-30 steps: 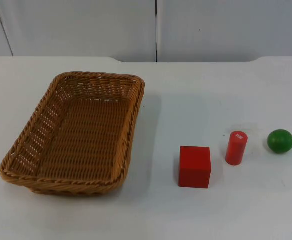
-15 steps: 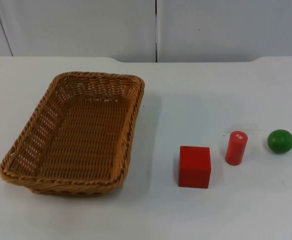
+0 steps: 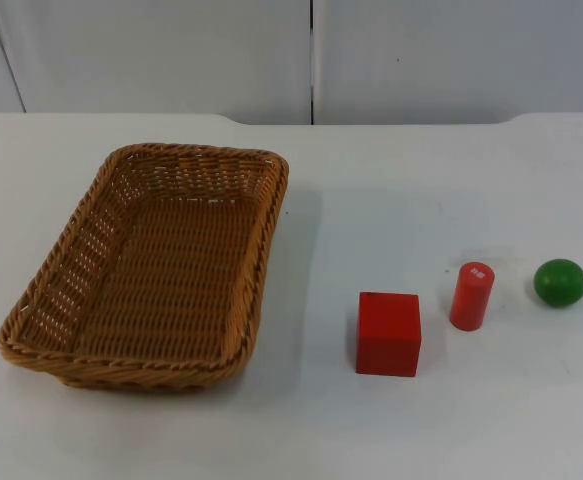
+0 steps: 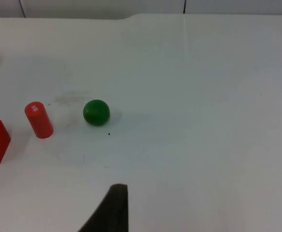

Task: Pick up the basket with the left hand and place the object to the left of the red cylinder into the basket with the right hand.

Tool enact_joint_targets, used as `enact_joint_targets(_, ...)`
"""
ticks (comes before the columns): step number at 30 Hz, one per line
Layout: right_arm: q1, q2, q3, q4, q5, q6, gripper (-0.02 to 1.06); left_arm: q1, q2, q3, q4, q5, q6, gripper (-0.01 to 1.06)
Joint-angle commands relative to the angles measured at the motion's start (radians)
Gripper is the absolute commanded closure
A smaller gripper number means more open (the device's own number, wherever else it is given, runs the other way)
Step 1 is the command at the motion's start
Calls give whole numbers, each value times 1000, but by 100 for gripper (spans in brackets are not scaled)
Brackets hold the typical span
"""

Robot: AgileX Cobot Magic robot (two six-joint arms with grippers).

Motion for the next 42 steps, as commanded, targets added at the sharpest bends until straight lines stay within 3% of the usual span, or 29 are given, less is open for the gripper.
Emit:
enact_joint_targets(1, -5, -2, 2, -1, -7, -8, -1, -2, 51, -6, -15, -50, 9, 0)
enact_joint_targets(7, -5, -2, 2, -1, -7, -8, -1, -2, 191, -6, -56, -130, 35, 0)
enact_joint_targets(16, -5, -2, 2, -1, -7, -11, -1, -2, 413, -6, -325, -183, 277, 0)
enact_joint_targets(27, -5, -2, 2, -1, -7, -11, -1, -2, 620, -56, -339, -245, 296, 0)
enact_joint_targets(42, -5, -2, 2, -1, -7, -11, -1, -2, 812, -96, -487, -328, 481, 0)
